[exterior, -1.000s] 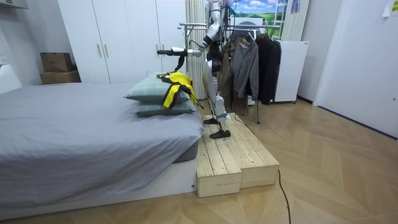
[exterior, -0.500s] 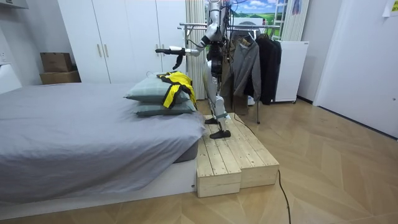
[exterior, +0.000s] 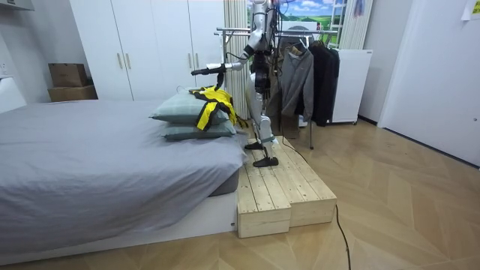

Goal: Hang clothes

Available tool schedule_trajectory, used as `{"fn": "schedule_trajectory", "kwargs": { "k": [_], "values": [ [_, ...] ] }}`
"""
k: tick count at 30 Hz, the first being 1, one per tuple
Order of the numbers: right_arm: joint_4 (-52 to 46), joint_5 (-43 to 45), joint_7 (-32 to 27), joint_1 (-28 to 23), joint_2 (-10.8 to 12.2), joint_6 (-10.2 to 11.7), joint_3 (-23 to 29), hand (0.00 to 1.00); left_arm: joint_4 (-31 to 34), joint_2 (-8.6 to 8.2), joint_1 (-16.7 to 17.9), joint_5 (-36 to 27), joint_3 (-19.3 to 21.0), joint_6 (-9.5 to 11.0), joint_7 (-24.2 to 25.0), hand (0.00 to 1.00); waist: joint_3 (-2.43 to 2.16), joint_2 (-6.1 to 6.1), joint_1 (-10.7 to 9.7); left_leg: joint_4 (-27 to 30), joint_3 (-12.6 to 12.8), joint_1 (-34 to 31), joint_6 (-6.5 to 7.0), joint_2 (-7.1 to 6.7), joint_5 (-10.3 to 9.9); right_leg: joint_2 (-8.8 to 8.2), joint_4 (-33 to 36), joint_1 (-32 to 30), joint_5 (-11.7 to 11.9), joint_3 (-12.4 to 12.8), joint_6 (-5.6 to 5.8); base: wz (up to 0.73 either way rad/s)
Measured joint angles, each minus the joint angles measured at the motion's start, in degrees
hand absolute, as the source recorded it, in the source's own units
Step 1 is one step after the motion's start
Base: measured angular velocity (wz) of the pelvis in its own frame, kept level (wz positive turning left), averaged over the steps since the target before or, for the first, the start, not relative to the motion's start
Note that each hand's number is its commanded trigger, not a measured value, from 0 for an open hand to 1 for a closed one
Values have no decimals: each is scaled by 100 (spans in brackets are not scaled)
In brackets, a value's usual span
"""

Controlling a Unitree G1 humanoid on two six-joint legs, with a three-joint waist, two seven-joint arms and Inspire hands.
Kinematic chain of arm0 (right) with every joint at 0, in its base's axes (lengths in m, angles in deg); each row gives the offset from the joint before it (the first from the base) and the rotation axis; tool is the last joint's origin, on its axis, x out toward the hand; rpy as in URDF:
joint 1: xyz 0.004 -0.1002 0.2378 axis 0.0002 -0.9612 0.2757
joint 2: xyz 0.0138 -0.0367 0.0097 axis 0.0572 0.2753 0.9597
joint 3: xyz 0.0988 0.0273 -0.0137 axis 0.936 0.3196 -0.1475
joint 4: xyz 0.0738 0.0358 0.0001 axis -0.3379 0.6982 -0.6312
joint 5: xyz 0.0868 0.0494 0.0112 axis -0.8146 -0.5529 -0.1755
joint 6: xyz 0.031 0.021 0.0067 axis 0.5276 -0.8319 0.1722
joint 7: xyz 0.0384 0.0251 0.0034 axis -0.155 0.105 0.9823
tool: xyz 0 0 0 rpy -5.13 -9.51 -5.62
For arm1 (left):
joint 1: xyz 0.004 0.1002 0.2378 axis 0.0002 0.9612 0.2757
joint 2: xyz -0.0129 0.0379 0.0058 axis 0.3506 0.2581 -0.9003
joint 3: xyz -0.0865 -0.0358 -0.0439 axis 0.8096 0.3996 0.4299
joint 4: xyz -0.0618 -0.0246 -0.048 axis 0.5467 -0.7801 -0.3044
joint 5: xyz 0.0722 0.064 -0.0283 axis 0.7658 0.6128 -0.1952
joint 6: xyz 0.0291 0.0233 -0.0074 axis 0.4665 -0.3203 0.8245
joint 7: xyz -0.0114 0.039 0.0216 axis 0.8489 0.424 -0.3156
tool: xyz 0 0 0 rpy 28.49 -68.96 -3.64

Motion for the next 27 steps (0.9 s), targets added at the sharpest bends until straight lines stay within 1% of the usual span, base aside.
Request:
{"fn": "schedule_trajectory", "kwargs": {
  "k": [9,12,13,14,16,18,19,21,25,26,27],
  "values": [
    [-102,-4,-37,-8,8,0,3,0,-55,23,-1,0,0,-18,221,0,26,-42,-3,-1,1,-16,0,2,0,0,-10,-5,0,-6,0,0],
    [-123,-9,-54,-2,13,3,3,0,-69,34,-2,-1,0,-14,233,0,25,-51,-2,-4,4,-42,0,2,-1,0,-10,-33,0,-5,0,0],
    [-122,-14,-54,3,13,2,2,0,-133,48,-23,-2,0,-12,238,0,15,-45,-1,-5,10,-57,0,3,-1,1,-3,-55,0,2,0,0],
    [-121,-18,-52,3,13,3,2,0,-178,54,-40,-3,0,-13,244,0,15,-47,-1,-5,13,-66,0,4,-1,1,-1,-68,1,5,-1,0],
    [-109,-17,-46,9,13,1,-61,0,-410,63,-167,-8,-1,-18,306,0,9,-38,0,11,14,-123,0,4,-1,1,3,-117,4,5,-6,0],
    [-89,-8,-20,95,17,-2,-134,0,-509,80,-258,-8,0,-17,389,0,7,-35,1,11,15,-181,1,4,0,1,12,-186,9,11,-10,-2],
    [-64,-1,-5,137,13,0,-187,0,-585,85,-336,-8,-3,-17,425,0,16,-13,1,17,30,-226,1,6,0,5,21,-239,10,32,-12,-6],
    [-18,-13,-2,218,13,1,-226,0,-736,89,-497,-8,-5,-16,463,0,18,-4,4,26,65,-305,1,6,0,11,34,-338,29,68,-13,-11],
    [27,-42,-64,396,14,6,-259,0,-836,131,-834,-9,-4,-13,472,0,40,47,17,61,125,-396,1,10,0,22,80,-462,37,125,-15,-8],
    [23,-33,-74,409,13,6,-274,0,-844,141,-886,-7,-2,-15,472,0,30,58,17,66,128,-425,1,11,0,22,82,-490,37,126,-15,0],
    [19,-34,-97,458,13,9,-293,0,-843,170,-992,-5,-2,-13,471,0,36,72,27,70,133,-465,1,10,1,22,87,-526,37,125,-15,0]
  ]
}}
